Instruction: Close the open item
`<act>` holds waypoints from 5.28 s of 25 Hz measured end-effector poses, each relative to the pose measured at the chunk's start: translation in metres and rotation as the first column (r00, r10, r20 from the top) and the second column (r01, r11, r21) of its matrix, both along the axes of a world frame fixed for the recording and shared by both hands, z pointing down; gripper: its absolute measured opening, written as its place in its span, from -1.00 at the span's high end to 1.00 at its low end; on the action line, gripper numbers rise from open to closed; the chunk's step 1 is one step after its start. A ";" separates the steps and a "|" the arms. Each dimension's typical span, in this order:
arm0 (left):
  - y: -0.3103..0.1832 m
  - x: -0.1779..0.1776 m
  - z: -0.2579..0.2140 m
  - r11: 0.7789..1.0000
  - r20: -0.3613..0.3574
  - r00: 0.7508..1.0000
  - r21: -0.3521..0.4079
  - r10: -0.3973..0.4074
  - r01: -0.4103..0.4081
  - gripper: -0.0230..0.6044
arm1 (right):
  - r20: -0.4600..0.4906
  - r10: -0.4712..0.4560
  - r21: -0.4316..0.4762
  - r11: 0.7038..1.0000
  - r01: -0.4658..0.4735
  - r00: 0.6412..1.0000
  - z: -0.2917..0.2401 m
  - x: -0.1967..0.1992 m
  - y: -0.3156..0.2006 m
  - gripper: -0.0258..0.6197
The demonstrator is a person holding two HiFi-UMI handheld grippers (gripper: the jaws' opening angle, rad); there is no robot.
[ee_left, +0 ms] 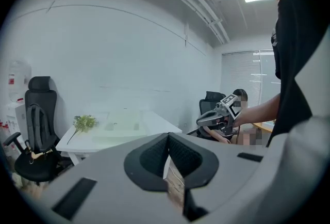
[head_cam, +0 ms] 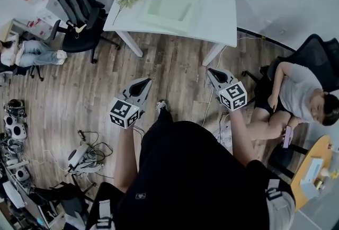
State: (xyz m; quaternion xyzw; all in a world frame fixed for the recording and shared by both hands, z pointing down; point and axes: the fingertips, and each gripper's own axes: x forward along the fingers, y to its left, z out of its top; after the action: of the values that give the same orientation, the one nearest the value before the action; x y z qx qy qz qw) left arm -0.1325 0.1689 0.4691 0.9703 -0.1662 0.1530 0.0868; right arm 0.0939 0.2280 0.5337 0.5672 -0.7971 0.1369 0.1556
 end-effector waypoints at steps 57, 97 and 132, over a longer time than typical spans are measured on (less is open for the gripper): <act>-0.225 0.057 0.026 0.998 0.032 0.999 -0.063 0.033 -0.031 0.91 | 0.014 0.029 -0.045 0.999 -0.028 0.999 0.016 0.055 -0.221 0.90; -0.322 0.178 0.087 0.988 0.149 0.988 -0.153 0.040 -0.017 0.91 | -0.130 -0.122 -0.071 0.991 0.113 0.984 0.004 0.234 -0.413 0.90; -0.352 0.146 0.195 0.882 0.430 0.874 -0.290 -0.226 0.370 0.91 | -0.406 -0.398 -0.385 0.891 0.241 0.822 0.123 0.356 -0.710 0.90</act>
State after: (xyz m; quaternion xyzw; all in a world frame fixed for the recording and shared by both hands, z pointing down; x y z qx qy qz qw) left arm 0.0138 -0.1835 0.6640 0.8499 -0.2987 0.3523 0.2535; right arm 0.4499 -0.4821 0.6564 0.4068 -0.7863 0.0915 0.4559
